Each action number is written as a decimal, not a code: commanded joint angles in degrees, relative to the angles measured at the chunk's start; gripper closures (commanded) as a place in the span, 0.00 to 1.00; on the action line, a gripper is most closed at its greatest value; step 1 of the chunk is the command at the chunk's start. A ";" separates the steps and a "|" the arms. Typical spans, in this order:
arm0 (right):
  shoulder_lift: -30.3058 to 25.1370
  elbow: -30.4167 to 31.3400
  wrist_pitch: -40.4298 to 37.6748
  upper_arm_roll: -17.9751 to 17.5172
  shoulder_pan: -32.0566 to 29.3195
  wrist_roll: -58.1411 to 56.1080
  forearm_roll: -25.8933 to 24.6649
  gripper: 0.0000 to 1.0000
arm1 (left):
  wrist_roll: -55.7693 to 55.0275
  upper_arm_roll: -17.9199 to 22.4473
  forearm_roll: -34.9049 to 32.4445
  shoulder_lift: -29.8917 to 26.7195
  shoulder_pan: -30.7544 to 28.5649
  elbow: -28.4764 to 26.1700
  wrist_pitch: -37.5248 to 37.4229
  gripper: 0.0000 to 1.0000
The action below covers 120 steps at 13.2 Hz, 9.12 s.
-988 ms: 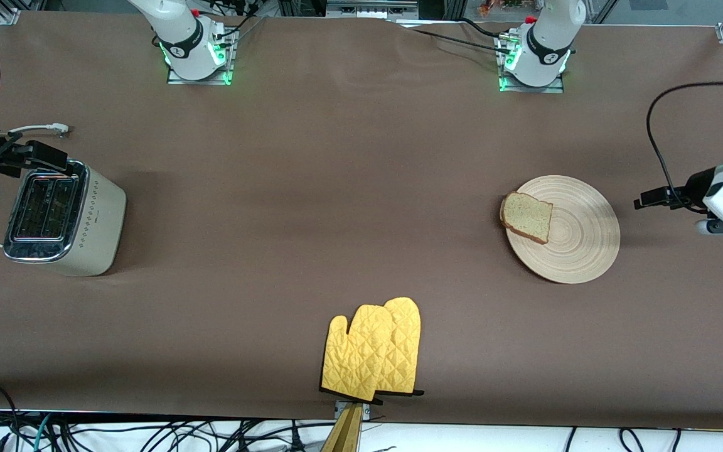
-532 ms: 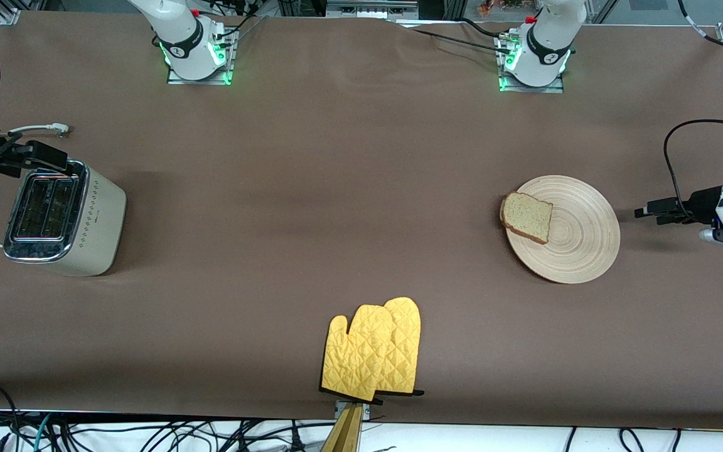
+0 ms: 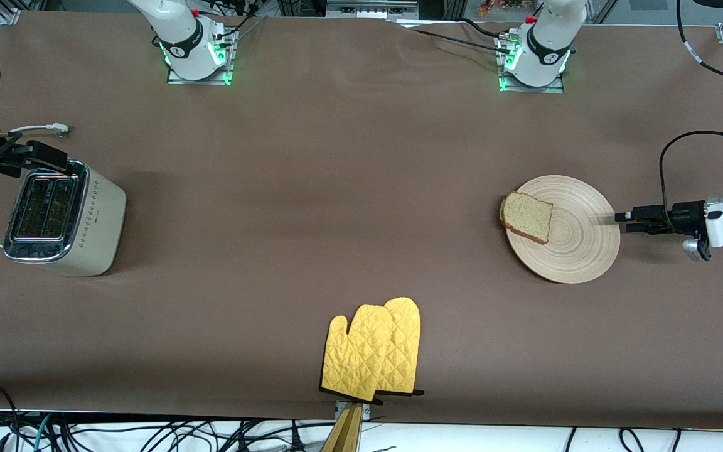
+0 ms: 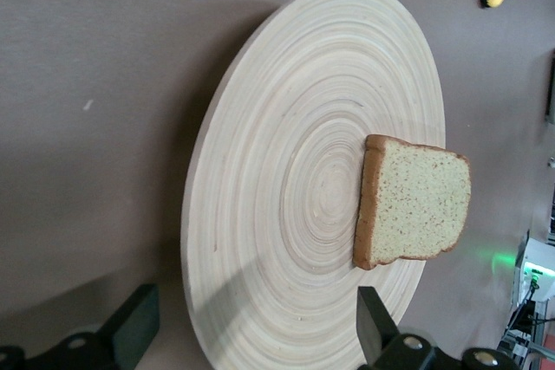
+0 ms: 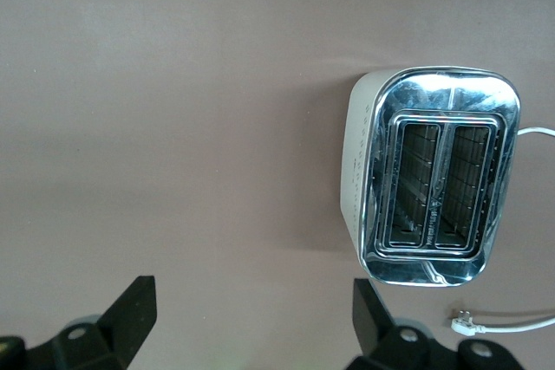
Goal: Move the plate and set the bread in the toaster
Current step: 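Reach the left gripper to the wooden plate rim and grip it, then slide the wooden plate with the left gripper toward the toaster, then release the plate with the left gripper while the right gripper approaches, then lower the right gripper onto the bread slice while the left withdraws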
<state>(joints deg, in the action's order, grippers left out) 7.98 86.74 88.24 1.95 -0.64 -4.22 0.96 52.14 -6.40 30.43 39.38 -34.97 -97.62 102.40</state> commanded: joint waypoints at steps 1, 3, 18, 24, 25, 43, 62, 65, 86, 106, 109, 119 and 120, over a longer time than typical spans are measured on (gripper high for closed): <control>-0.51 0.01 -0.53 -0.28 -0.32 0.79 -0.17 0.00 | 4.54 -0.37 2.35 2.81 -1.15 1.73 -1.41 0.00; -0.60 -0.25 -0.53 -0.28 -0.32 0.79 -0.08 0.00 | 4.55 -0.45 2.35 3.25 -1.06 1.73 -1.41 0.00; 3.35 -0.60 -0.09 -0.46 -0.15 0.26 -0.79 0.00 | 7.71 -1.51 3.23 7.29 -1.50 1.64 -0.80 0.70; 3.35 -0.52 -0.44 -0.46 0.03 0.70 -0.26 0.00 | 7.62 -1.42 3.23 8.44 -1.50 1.64 -0.36 1.00; 3.35 -0.52 -0.44 -0.46 0.03 0.79 -0.17 0.00 | 7.45 -1.42 3.23 8.44 -1.41 1.64 -0.36 1.00; 3.35 -0.52 -0.44 -0.55 0.03 0.44 -0.08 0.00 | -3.44 -11.35 11.57 8.35 0.08 1.82 -5.89 1.00; 3.35 -0.52 -0.44 -0.55 0.03 0.44 -0.08 0.00 | -11.89 -9.16 37.67 5.71 39.27 1.12 12.64 1.00; 3.53 -0.52 -0.44 -0.55 0.03 0.44 -0.08 0.00 | -12.24 -8.81 38.47 5.89 41.56 0.94 15.72 1.00; 18.11 0.98 14.85 -0.81 18.83 35.21 17.14 0.00 | -13.28 -2.48 32.18 -7.18 36.56 -9.42 18.10 0.00; 24.71 11.88 28.04 -0.90 38.00 61.87 17.32 0.00 | -48.26 10.36 -27.71 -41.15 38.93 1.52 -15.96 0.00; 25.06 12.49 27.07 -0.90 38.00 61.78 17.32 0.00 | -53.71 9.48 -31.12 -40.61 38.84 3.58 -17.85 0.00; 26.21 13.11 28.73 -0.81 37.91 61.78 17.32 0.33 | -56.10 7.37 -30.35 -40.34 38.05 4.46 -17.76 0.00; 26.47 13.11 29.26 -0.81 37.91 61.70 17.32 0.41 | -55.57 7.37 -30.26 -40.26 38.05 4.54 -17.76 0.00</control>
<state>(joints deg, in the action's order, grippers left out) 33.98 99.70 116.62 0.95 37.11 57.27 17.51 -3.87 1.04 -0.27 -1.91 3.17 -95.34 86.22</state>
